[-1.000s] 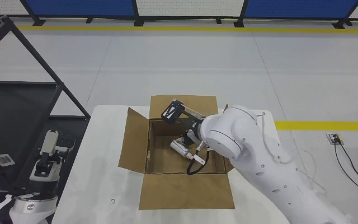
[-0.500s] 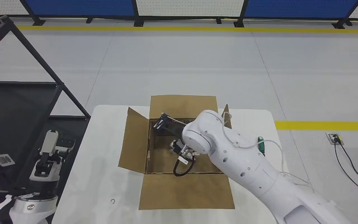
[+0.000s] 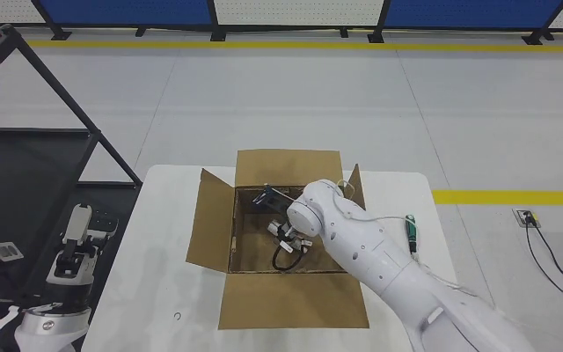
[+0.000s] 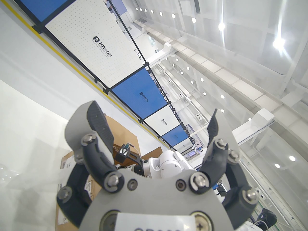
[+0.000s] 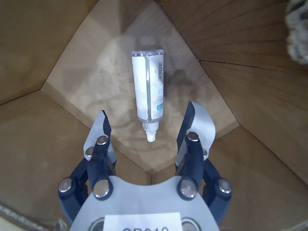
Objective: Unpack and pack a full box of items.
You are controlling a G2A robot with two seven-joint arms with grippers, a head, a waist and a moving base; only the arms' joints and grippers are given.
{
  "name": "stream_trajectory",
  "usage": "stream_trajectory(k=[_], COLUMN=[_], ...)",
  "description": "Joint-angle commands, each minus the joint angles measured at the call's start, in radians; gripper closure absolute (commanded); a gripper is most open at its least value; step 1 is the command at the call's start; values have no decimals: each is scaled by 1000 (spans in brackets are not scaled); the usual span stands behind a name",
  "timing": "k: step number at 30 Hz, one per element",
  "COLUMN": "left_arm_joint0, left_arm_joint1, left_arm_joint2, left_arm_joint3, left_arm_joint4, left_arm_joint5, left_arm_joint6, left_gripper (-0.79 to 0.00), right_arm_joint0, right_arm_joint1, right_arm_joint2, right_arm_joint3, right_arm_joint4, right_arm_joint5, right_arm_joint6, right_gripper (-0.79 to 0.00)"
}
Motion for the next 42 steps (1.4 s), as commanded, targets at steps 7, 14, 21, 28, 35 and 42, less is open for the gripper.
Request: stream_trajectory(k=[7, 14, 21, 28, 35, 42], left_arm_joint0=[0, 0, 0, 0, 0, 0], left_arm_joint1=[0, 0, 0, 0, 0, 0], left_arm_joint2=[0, 0, 0, 0, 0, 0], left_arm_joint3=[0, 0, 0, 0, 0, 0], left_arm_joint4=[0, 0, 0, 0, 0, 0], left_arm_joint5=[0, 0, 0, 0, 0, 0], left_arm_joint6=[0, 0, 0, 0, 0, 0], left_gripper=[-785, -785, -785, -785, -785, -785], right_arm_joint0=[22, 35, 45, 56, 88, 126], right_arm_joint1=[-68, -118, -156, -179, -188, -181], right_arm_joint2=[-28, -38, -41, -35, -19, 8], right_arm_joint3=[181, 298, 377, 433, 451, 436], right_arm_joint4=[11, 23, 23, 26, 32, 56], right_arm_joint5=[-29, -66, -89, -107, -155, -255], right_arm_joint6=[-58, -86, -103, -115, -137, -118], right_gripper=[-579, -536, -360, 0, 0, 0])
